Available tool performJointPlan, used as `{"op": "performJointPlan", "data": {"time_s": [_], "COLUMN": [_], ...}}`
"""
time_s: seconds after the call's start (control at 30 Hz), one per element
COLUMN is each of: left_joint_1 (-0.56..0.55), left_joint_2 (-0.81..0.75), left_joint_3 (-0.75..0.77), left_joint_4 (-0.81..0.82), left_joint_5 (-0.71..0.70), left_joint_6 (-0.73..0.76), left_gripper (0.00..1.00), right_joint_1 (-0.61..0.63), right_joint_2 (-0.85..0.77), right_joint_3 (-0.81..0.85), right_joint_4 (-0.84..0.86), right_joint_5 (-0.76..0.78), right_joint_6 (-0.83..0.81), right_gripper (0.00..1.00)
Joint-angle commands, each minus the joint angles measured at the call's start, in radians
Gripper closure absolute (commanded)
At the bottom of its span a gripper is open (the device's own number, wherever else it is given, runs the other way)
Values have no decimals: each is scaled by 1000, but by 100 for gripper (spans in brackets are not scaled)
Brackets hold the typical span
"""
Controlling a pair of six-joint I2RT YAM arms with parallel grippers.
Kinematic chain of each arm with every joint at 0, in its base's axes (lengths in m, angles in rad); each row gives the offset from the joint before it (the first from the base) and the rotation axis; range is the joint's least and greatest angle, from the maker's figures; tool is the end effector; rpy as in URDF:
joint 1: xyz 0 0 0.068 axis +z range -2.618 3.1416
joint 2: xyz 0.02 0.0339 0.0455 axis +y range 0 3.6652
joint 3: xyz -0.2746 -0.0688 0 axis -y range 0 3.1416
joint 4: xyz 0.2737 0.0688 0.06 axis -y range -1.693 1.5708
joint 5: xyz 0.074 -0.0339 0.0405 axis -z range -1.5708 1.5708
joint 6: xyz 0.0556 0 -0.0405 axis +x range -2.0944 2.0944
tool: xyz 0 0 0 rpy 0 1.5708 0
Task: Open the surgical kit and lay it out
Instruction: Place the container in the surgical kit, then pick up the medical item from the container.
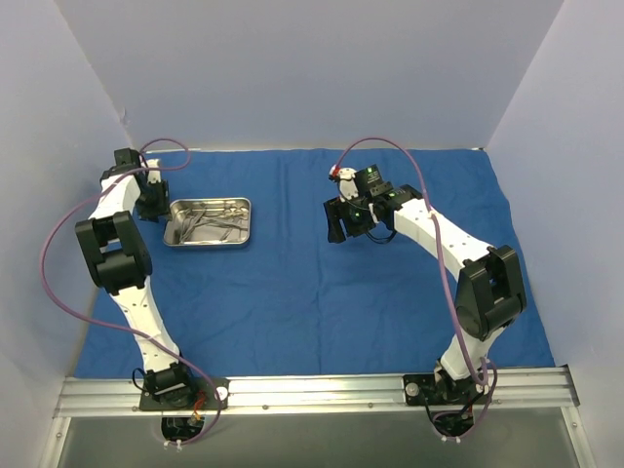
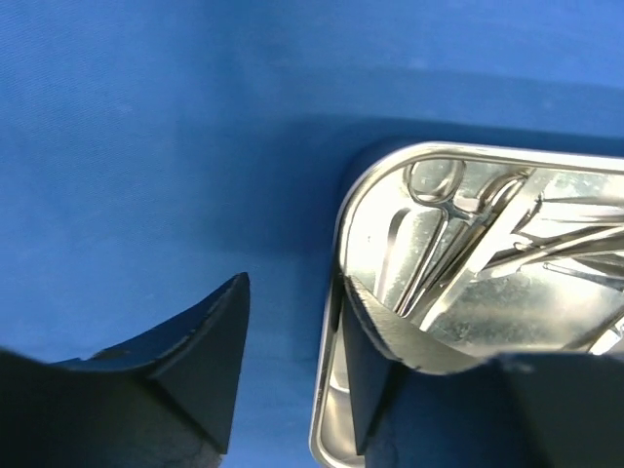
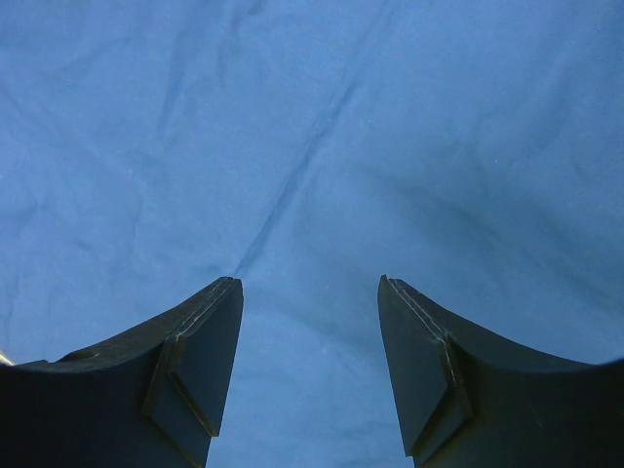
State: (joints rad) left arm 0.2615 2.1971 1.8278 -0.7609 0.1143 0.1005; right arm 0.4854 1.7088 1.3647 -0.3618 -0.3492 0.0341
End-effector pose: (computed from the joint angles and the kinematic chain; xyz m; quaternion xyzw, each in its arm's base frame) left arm 0.4972 0.1265 0.1762 -0.0659 0.9721 -0.0156 0.2246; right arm 0.3730 0.2183 0.2677 -0.2710 0.8552 0.2584 0.3584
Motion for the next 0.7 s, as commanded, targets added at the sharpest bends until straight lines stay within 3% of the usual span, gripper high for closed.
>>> {"op": "performJointPlan", "data": {"time_s": [0.0,0.2,0.37,0.5,0.6,0.67], "left_joint_1": [25,-39,-70,-126,-209,-234], "left_joint_2": [-75,-184,-207,-208,-163,-136], "left_joint_3": [56,36,8,17,66,91], "left_joint_4": [2,17,-14,-23,-93,-178], "left_joint_5": [-48,-62,-155,-114,-134,-154], "left_joint_6": [-31,-77,-120,-177,-292,-489], "left_gripper": [48,46,46,45,45,47], "right_joint_1": [-4,-4,1,4,7,7], "right_joint_2": [-49,-44,-70,-83,-95,-104], "right_joint_3": [-1,-19,-76,-96,-114,-121], "right_joint_4": [15,18,50,50,58,61], "right_joint_5": [-17,-22,-36,-24,-11,-7], "right_joint_6": [16,24,61,69,81,87], "right_gripper": [42,42,42,42,42,42]}}
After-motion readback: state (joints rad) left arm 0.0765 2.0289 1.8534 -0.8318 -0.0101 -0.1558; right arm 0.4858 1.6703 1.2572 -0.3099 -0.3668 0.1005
